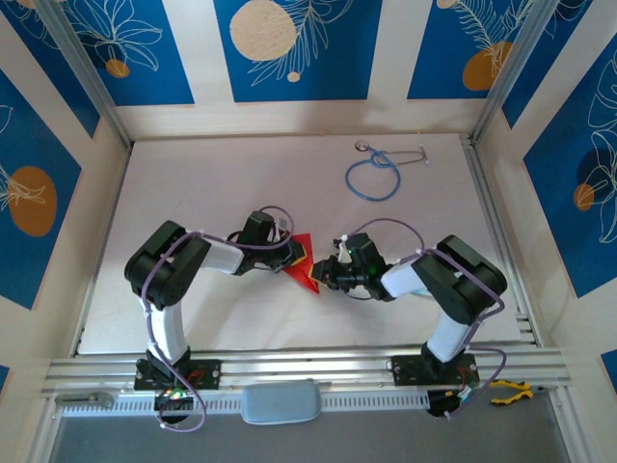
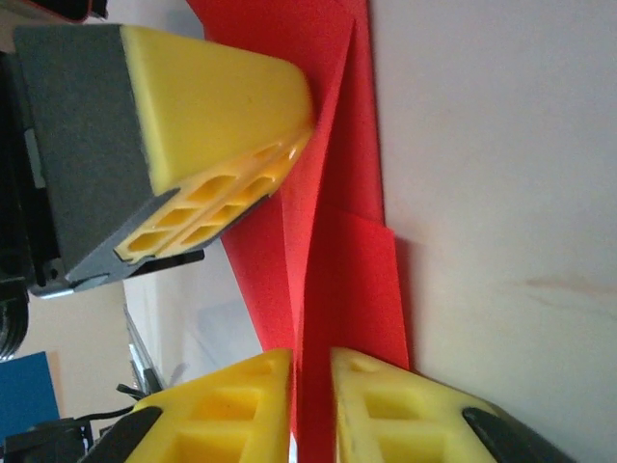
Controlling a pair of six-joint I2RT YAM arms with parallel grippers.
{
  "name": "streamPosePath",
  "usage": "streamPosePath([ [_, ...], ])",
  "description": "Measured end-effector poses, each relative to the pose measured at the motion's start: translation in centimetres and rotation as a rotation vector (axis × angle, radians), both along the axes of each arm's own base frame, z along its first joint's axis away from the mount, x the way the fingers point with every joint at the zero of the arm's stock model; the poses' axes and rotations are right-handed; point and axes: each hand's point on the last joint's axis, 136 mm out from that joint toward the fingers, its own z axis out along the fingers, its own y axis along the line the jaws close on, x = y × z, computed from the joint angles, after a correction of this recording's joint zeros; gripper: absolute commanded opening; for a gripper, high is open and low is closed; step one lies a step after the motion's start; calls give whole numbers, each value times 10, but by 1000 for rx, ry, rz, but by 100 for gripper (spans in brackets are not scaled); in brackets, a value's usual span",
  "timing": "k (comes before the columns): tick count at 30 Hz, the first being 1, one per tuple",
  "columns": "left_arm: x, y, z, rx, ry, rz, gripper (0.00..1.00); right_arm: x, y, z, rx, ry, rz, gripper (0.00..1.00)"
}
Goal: Fold a paper plane with a square sheet of paper (pick it up from the middle)
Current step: Fourth fold the wing at the center of the table.
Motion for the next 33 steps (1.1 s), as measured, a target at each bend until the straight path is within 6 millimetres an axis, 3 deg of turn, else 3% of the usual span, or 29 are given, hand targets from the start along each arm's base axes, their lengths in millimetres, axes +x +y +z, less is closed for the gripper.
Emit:
streamPosePath([
  [16, 0, -1, 0, -1, -1, -10, 2, -13, -2, -3, -94, 20, 71, 20],
  [24, 0, -1, 0, -3, -2, -11, 2, -16, -5, -8, -129, 22, 82, 11],
  [33, -1, -2, 0, -6, 0, -15, 1, -21, -8, -6, -142, 37, 88, 17],
])
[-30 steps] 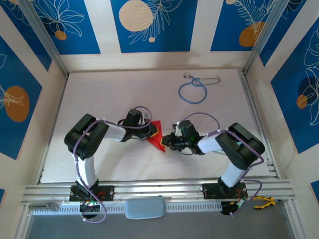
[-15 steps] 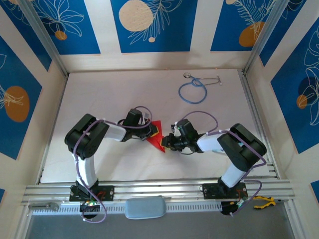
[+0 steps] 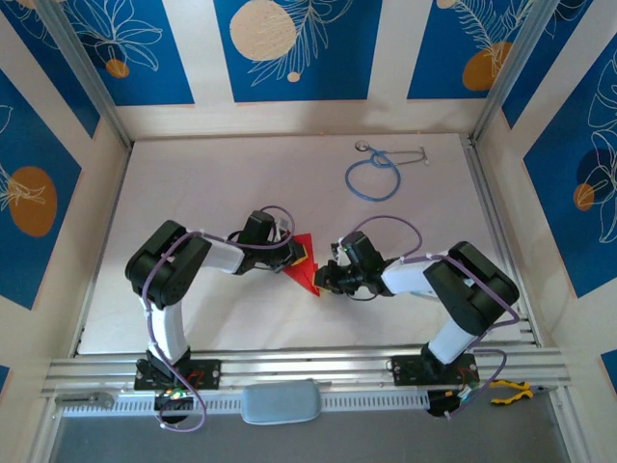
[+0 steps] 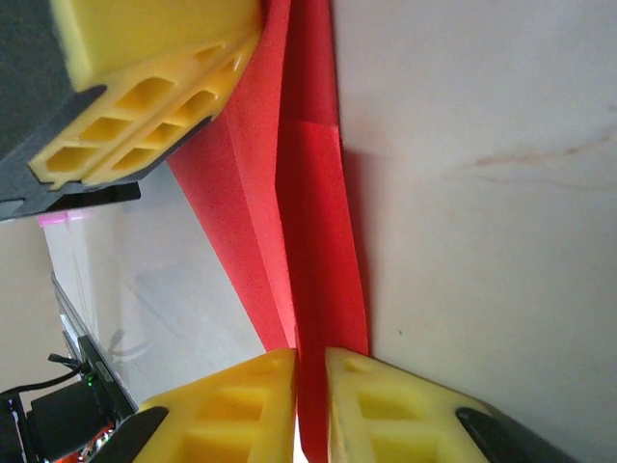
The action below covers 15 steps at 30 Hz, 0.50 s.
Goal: Fold a paper plane with a square sheet of paper (pick it up from the middle)
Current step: Fourth fold the wing at the center of the table.
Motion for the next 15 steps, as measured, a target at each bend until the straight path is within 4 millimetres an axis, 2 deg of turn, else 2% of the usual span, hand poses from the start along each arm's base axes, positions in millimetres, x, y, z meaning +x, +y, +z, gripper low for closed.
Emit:
streamPosePath([
  [6, 0, 0, 0, 0, 0, 0, 1, -4, -3, -1, -11, 10, 4, 16],
  [11, 0, 0, 0, 0, 1, -1, 1, -5, -4, -3, -18, 13, 8, 9],
  [15, -1, 0, 0, -1, 1, -2, 1, -6, -4, -3, -19, 16, 10, 8],
])
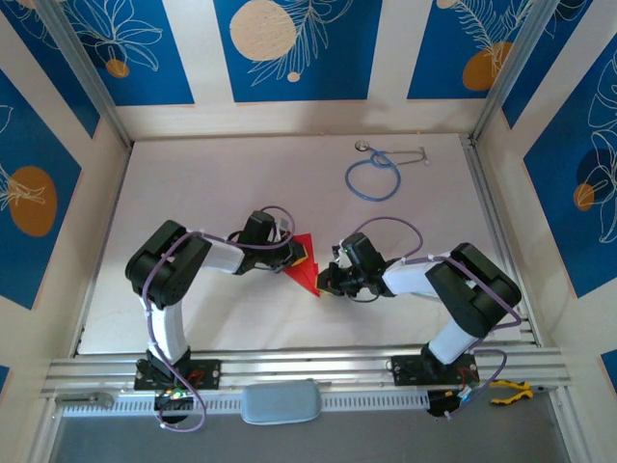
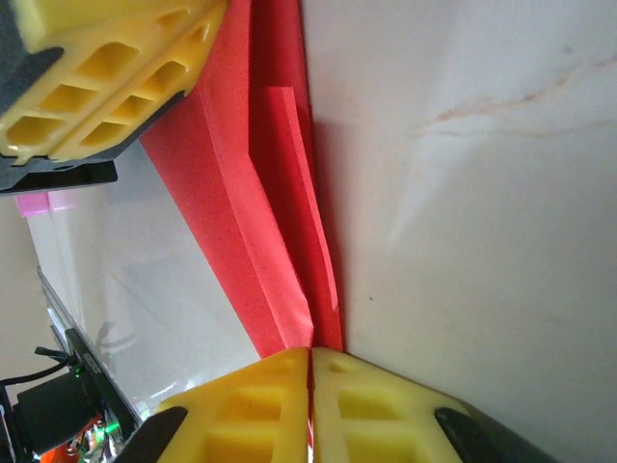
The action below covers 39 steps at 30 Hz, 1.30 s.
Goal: Fold a paper plane with a square sheet of paper (pick it up from the middle)
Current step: Fourth fold the wing at the center of the table.
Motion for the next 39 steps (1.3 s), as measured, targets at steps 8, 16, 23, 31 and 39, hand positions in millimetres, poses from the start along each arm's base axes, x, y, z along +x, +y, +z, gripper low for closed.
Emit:
streamPosePath([
  [8, 0, 0, 0, 0, 0, 0, 0, -3, 1, 2, 15, 5, 13, 16],
  [16, 0, 0, 0, -2, 4, 3, 0, -6, -1, 0, 7, 4, 26, 7],
  [23, -1, -1, 0, -6, 7, 2, 0, -8, -2, -1, 4, 5, 31, 11],
  [31, -1, -1, 0, -9, 2, 2, 0, -11, -3, -1, 3, 9, 46, 8],
  [39, -2, -2, 0, -10, 2, -1, 0, -14, -4, -2, 6, 21, 54, 9],
])
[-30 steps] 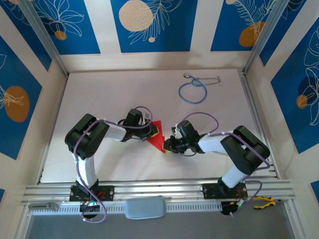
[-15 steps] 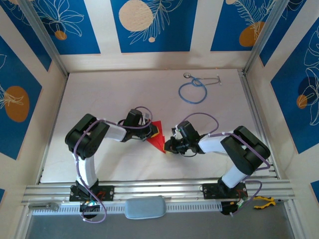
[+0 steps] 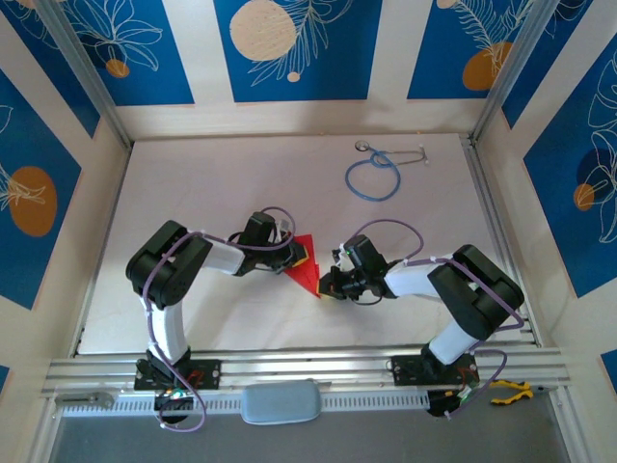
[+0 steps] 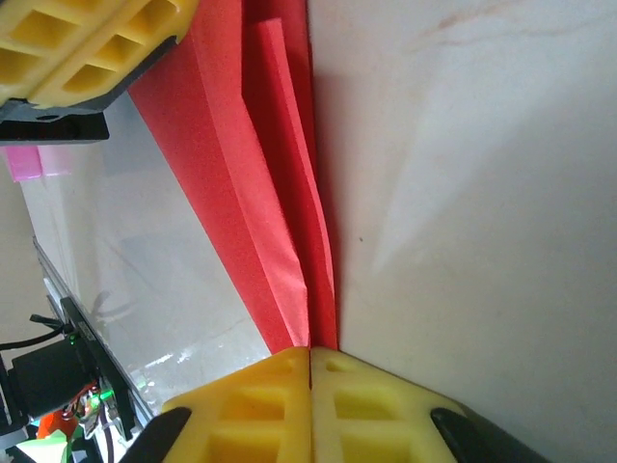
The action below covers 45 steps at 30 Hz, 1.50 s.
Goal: Fold a paper plane with a square sheet of paper (pick it up from the middle)
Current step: Fourth fold the wing at the center of the table.
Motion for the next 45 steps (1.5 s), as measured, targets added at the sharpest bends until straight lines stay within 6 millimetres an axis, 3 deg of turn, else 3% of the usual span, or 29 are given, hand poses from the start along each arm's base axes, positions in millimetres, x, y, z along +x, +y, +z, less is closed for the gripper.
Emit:
streamPosePath([
  [15, 0, 0, 0, -6, -1, 4, 0, -4, -1, 0, 6, 16, 14, 6],
  [28, -1, 0, 0, -6, -3, 4, 0, -9, -12, 11, -4, 43, 5, 21],
  [32, 0, 0, 0, -6, -3, 4, 0, -1, -14, 25, 23, 24, -11, 13],
  [38, -1, 0, 0, -6, -3, 3, 0, 22, 9, 46, 89, -5, 22, 4],
  [45, -1, 0, 0, -6, -3, 4, 0, 31, 31, 37, 94, 26, 62, 3],
])
